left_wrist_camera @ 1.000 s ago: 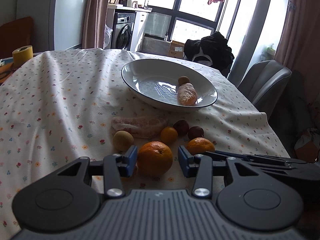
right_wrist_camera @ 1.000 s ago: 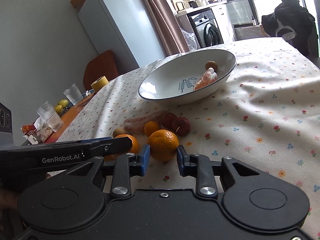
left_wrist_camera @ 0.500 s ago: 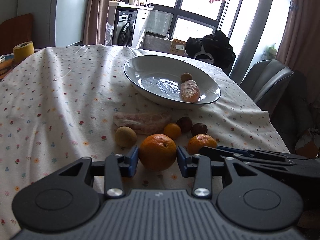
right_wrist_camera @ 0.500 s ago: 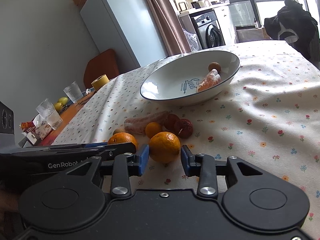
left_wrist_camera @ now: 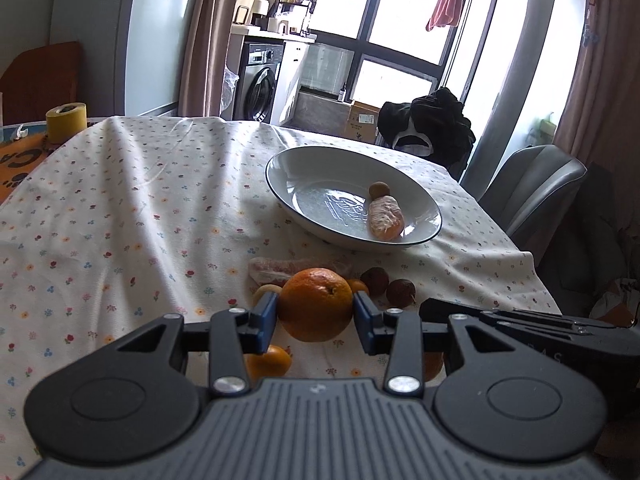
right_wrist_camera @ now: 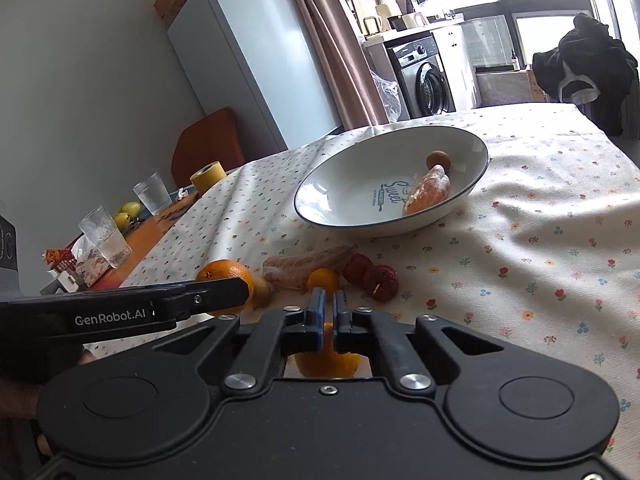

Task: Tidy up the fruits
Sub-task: 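Grasp an orange with the right gripper while the left gripper grasps another orange, then carry both oranges into the white bowl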

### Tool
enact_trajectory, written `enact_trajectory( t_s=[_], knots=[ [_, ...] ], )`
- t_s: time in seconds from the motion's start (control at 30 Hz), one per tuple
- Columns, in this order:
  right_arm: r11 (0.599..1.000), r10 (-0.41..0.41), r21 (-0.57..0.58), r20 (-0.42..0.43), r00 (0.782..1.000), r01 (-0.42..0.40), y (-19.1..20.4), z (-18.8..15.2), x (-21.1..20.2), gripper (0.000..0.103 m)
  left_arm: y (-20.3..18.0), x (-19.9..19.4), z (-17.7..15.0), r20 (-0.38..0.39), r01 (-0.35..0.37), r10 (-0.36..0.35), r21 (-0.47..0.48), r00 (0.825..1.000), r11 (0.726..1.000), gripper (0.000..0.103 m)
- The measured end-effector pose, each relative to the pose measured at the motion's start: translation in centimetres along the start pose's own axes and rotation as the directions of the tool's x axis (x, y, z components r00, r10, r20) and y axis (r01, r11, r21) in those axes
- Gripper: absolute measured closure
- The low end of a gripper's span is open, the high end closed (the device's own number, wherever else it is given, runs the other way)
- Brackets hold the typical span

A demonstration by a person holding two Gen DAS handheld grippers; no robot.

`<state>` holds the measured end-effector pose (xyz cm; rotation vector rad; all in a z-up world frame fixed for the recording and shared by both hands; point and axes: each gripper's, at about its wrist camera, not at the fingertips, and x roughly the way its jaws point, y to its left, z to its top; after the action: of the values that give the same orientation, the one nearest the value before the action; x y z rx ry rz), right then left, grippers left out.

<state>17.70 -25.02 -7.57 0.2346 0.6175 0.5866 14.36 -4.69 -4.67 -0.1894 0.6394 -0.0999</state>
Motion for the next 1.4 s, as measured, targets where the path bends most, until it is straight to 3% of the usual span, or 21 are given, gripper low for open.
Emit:
enact_trajectory(
  t_s=[0.1, 0.2, 0.33, 0.4, 0.53, 0.6, 0.63, 1.4],
  knots=[
    [1.0, 0.0, -0.009, -0.003, 1.0, 0.0, 0.3, 0.2, -0.1, 0.098, 0.0, -0.4, 0.1, 0.009, -0.003, 0.003, -0.004, 1.0, 1.0, 0.063],
    [1.0, -0.003, -0.004, -0.014, 1.0, 0.003, 0.3, 0.0, 0.0, 0.092, 0.1, -0.6, -0.1, 0.01, -0.004, 0.004, -0.007, 1.0, 1.0, 0.063],
    [1.0, 0.017, 0.011, -0.038, 0.999, -0.016, 0.6, -0.5, 0.2, 0.046, 0.6, -1.0, -0.2, 0.013, -0.009, 0.009, -0.017, 1.0, 1.0, 0.063],
    [1.0, 0.023, -0.007, -0.037, 0.999, -0.024, 1.1, -0.6, 0.3, 0.04, 0.9, -1.2, -0.2, 0.018, -0.016, 0.017, -0.025, 1.0, 1.0, 0.063],
    [0.999, 0.026, -0.033, -0.078, 0.997, -0.029, 2.0, -1.2, 1.4, 0.04, 1.6, -1.4, -0.2, 0.021, -0.023, 0.024, -0.036, 0.999, 0.999, 0.063],
    [0.998, -0.01, -0.058, -0.11, 0.994, 0.003, 2.3, -1.6, 2.1, 0.064, 1.9, -1.5, -0.2, 0.021, -0.026, 0.027, -0.04, 0.999, 0.999, 0.063],
    [0.997, -0.022, -0.076, -0.116, 0.993, 0.014, 2.5, -1.7, 2.3, 0.068, 2.0, -1.6, -0.2, 0.02, -0.028, 0.029, -0.043, 0.999, 0.999, 0.063],
    [0.994, -0.077, -0.076, 0.032, 0.996, 0.08, 0.7, 1.8, -0.2, 0.068, 0.7, 0.1, 0.8, 0.026, -0.03, 0.031, -0.03, 0.999, 0.999, 0.063]
  ],
)
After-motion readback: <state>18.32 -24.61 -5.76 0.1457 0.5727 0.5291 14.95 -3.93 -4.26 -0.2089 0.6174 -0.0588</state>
